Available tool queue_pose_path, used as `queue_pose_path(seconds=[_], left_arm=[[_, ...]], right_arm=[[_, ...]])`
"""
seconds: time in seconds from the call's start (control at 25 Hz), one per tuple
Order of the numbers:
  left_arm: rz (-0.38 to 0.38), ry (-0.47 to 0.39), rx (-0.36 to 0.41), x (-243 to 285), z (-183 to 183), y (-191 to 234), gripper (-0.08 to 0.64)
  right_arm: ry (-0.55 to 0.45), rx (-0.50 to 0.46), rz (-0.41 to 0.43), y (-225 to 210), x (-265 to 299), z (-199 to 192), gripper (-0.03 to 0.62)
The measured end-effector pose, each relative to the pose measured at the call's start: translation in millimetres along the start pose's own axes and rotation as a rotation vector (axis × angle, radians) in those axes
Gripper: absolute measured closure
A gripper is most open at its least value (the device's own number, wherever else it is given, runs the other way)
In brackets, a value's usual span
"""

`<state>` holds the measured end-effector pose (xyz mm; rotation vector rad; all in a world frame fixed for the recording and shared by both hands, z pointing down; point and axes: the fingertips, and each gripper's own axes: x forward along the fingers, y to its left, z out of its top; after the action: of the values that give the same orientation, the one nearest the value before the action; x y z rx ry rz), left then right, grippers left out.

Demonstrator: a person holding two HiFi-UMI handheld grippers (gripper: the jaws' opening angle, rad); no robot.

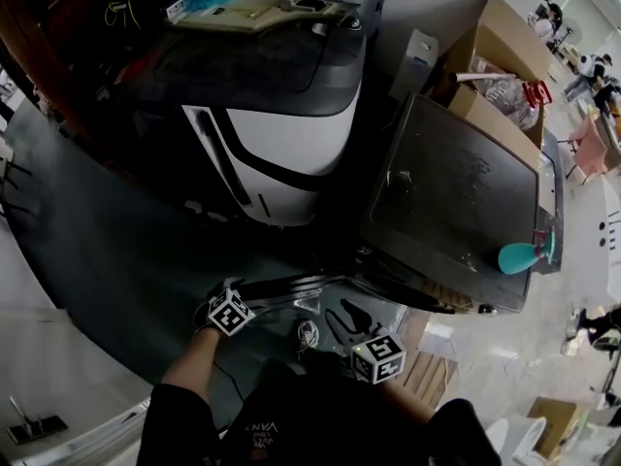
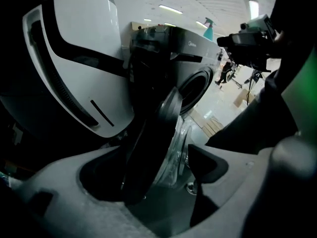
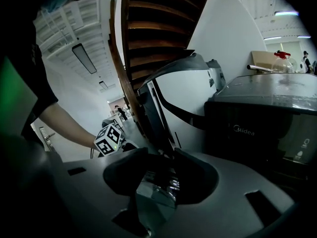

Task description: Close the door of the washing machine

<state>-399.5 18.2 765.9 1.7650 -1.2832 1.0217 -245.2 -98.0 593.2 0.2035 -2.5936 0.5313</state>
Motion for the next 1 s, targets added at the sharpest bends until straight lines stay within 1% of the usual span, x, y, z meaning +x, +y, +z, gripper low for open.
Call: queue_pose_path(seconds=[0.12,0.2,0.4,0.56,0.68,0.8,0.88,1.0], left_arm=[[-0.022,0.054,0.047,2.1,-6.1,-4.0,0.158],[-0.034,0.074,0.076,1.2,-9.0,-7.7,0.158],[-0.078,0.092,0.094,-0.7,-17.2,-21.7,0.152],[-0.112,0.115,0.149,-0.5,-31.3,-48.9,0.143],[-0.143,0.102,0.158,-5.1,-36.7,-71.9,0.143],[-0.175,0.055,0.135,-13.5,-32.8,-100.7,0.143],[-0.196,0.042,0.109,-14.7,-36.1,-118.9,0.144],[-0.232,0.013,0.112,-12.4,-36.6,-144.7,0.144]], right_arm=[[-0.014,0.018,-0.025,6.0,-9.1,-2.6,0.437],[-0.021,0.036,-0.056,10.2,-17.9,-8.4,0.437],[-0.044,0.097,-0.142,26.6,-43.6,-29.7,0.437],[-0.077,0.13,-0.205,49.0,-66.8,-45.5,0.437],[-0.108,0.158,-0.267,65.1,-85.2,-60.8,0.437],[-0.142,0.191,-0.33,83.3,-106.7,-79.0,0.437],[-0.165,0.213,-0.377,93.6,-122.3,-91.5,0.437],[-0.192,0.242,-0.455,103.6,-147.2,-111.1,0.437]])
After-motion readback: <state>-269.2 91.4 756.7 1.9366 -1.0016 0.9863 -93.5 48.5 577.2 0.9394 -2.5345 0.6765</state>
